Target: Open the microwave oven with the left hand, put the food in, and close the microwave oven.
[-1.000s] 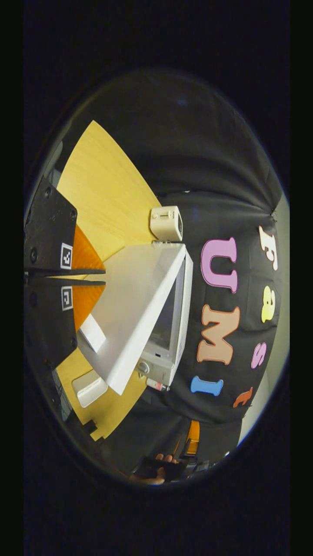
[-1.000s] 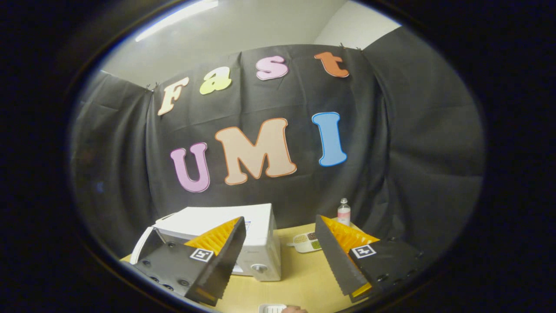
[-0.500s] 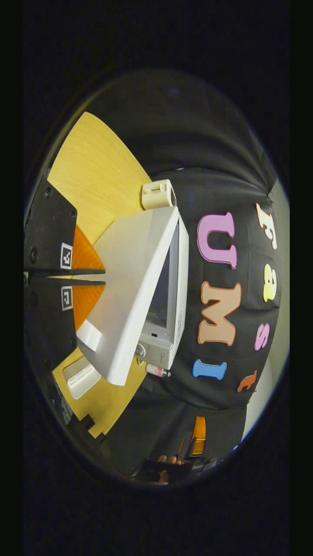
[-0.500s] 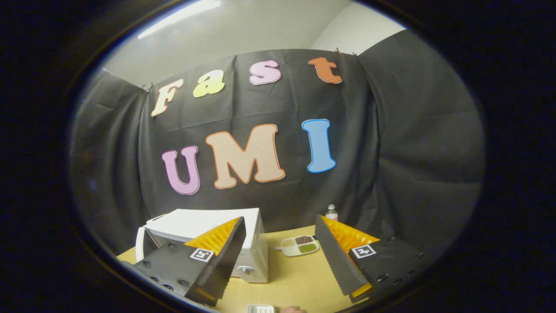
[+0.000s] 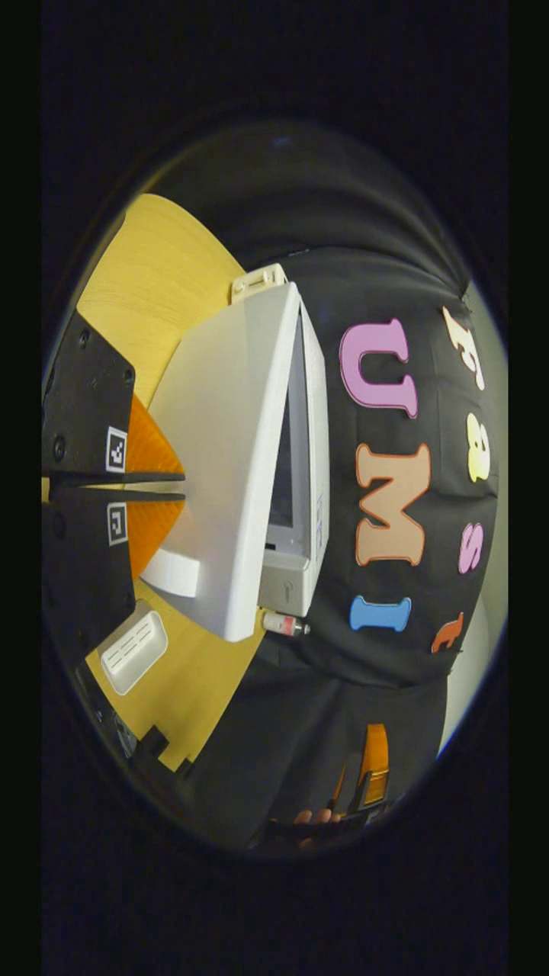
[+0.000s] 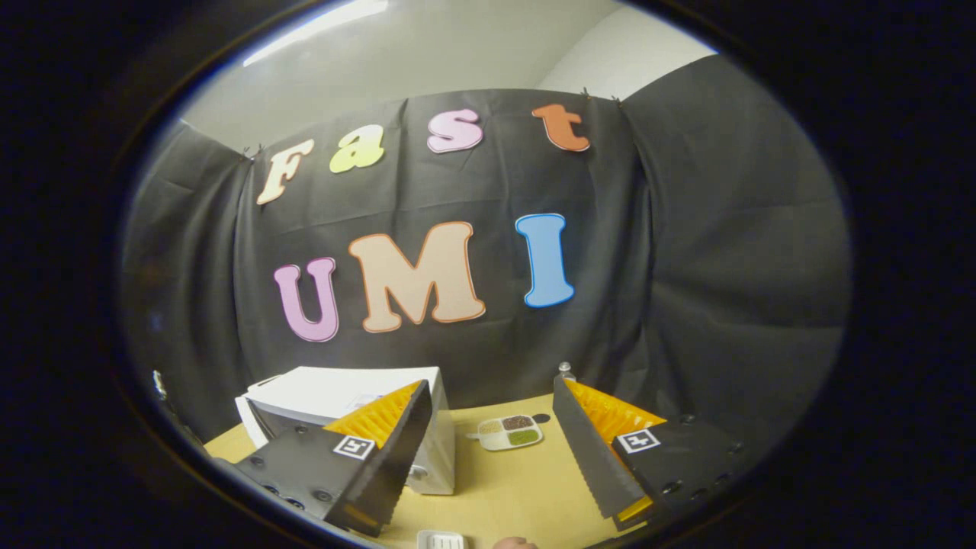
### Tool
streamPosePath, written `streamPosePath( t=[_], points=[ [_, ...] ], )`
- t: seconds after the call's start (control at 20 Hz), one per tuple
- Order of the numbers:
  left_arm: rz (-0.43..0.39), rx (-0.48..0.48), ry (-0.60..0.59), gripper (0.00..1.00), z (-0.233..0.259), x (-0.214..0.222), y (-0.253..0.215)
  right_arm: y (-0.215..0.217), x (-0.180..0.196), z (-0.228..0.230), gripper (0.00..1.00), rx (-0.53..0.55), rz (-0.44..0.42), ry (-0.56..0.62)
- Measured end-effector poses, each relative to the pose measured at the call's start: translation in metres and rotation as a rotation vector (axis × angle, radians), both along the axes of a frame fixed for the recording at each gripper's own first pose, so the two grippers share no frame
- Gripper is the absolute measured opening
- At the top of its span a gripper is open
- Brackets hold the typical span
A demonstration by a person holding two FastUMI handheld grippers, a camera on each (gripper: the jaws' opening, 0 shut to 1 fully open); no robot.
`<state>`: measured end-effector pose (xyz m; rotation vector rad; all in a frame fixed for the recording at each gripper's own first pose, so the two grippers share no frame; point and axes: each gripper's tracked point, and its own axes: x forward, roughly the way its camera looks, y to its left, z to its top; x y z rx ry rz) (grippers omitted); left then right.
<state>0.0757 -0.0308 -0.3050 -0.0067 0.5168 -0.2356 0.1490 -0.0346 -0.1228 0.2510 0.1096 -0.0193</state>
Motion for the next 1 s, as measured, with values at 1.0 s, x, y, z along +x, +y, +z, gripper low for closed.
streamPosePath(
  t=[1.0],
  points=[
    [0.033,-0.031,0.007,0.00,-0.027,0.085,-0.038,-0.040,-0.011,0.065,0.98,-0.052,-0.009,-0.098]
  ],
)
